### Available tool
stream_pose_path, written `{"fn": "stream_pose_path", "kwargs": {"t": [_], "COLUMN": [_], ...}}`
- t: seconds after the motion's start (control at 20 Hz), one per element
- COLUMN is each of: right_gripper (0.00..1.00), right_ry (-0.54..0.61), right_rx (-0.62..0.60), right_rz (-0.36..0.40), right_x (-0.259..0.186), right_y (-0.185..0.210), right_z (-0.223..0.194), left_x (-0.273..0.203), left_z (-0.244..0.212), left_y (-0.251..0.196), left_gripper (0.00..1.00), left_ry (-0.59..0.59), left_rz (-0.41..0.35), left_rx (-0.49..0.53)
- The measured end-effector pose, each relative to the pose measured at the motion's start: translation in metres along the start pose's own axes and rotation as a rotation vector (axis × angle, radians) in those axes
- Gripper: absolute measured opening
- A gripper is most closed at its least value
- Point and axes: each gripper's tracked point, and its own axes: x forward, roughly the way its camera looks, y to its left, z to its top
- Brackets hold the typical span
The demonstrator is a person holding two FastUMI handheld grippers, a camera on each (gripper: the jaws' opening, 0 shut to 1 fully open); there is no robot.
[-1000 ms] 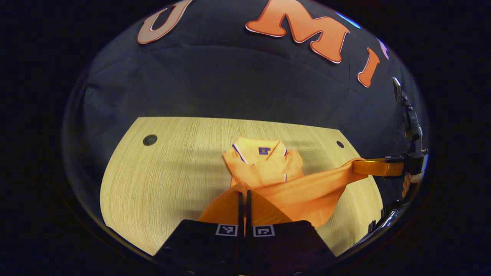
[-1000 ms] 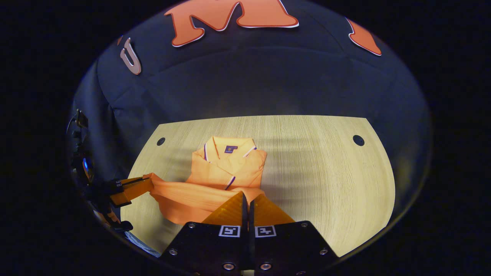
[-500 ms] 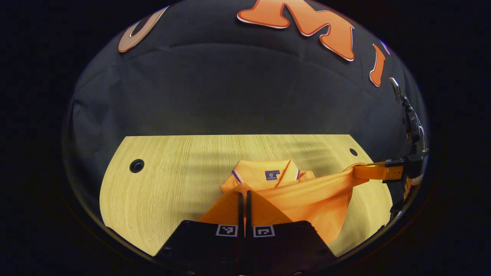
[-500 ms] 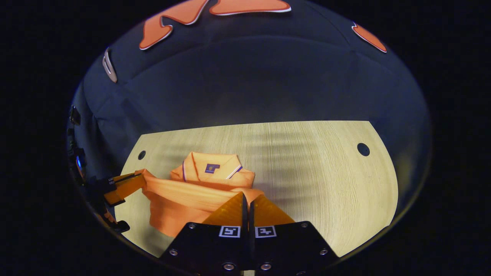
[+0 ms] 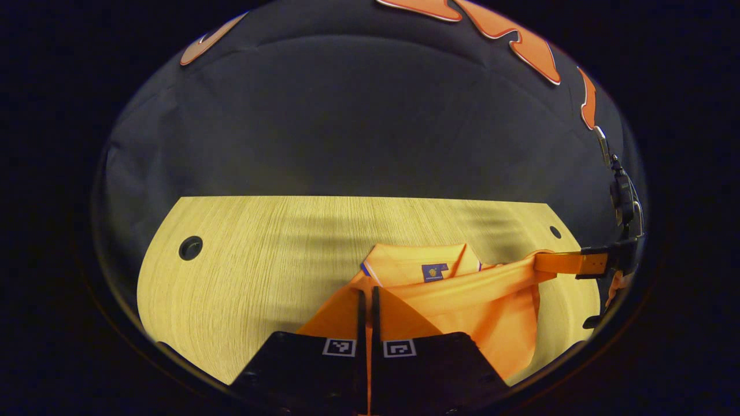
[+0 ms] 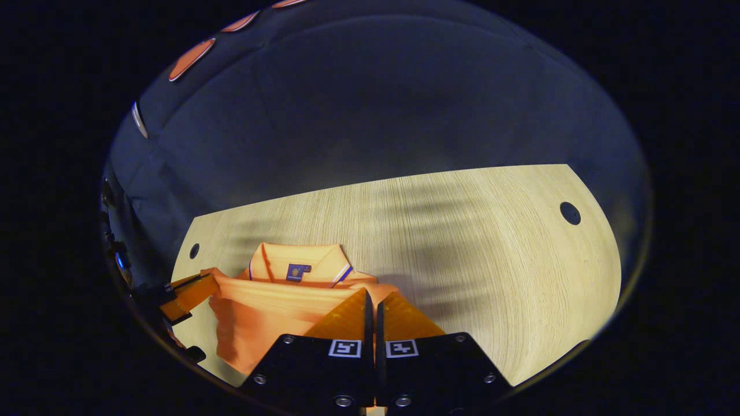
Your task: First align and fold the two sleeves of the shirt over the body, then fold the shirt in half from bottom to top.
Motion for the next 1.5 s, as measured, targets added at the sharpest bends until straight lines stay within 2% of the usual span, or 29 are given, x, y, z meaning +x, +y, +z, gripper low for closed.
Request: {"fn": "stream_pose_path", "kwargs": {"t": [0.15,0.2,0.3,0.4,0.5,0.55,0.75,0.95,1.15,1.35,1.5], "right_gripper": [0.05,0.08,0.19,0.55,0.91,0.99,0.99,0.99,0.98,0.98,0.98], "right_ry": [-0.023,-0.016,-0.003,-0.015,-0.026,-0.035,-0.110,-0.187,-0.297,-0.391,-0.462], "right_rx": [-0.036,-0.037,-0.041,-0.058,-0.059,-0.056,-0.034,-0.009,-0.015,-0.055,-0.084], "right_rz": [0.015,0.017,0.013,-0.002,-0.009,-0.008,0.005,0.006,-0.006,-0.008,0.009], "right_x": [0.003,0.001,0.000,-0.005,-0.010,-0.014,-0.041,-0.087,-0.147,-0.211,-0.266], "right_y": [-0.001,-0.004,-0.014,-0.026,-0.027,-0.024,-0.019,-0.020,-0.020,-0.010,0.003], "right_z": [0.003,0.003,0.001,0.003,0.007,0.011,0.034,0.061,0.087,0.099,0.104], "left_x": [0.002,0.008,0.004,0.005,-0.001,-0.006,-0.035,-0.088,-0.155,-0.224,-0.279], "left_z": [0.002,0.000,-0.001,0.004,0.012,0.018,0.051,0.105,0.150,0.167,0.170], "left_y": [0.005,0.004,0.007,0.011,0.014,0.014,0.013,-0.005,-0.038,-0.075,-0.085], "left_gripper": [0.10,0.23,0.61,1.00,1.00,0.97,0.98,1.00,0.98,0.96,0.96], "left_ry": [-0.010,-0.002,0.006,-0.018,-0.050,-0.067,-0.163,-0.277,-0.406,-0.490,-0.549], "left_rz": [0.019,0.012,0.029,0.054,0.072,0.080,0.119,0.131,0.107,0.043,0.034], "left_rx": [0.012,0.012,0.022,0.022,0.021,0.024,0.087,0.133,0.182,0.158,0.151]}}
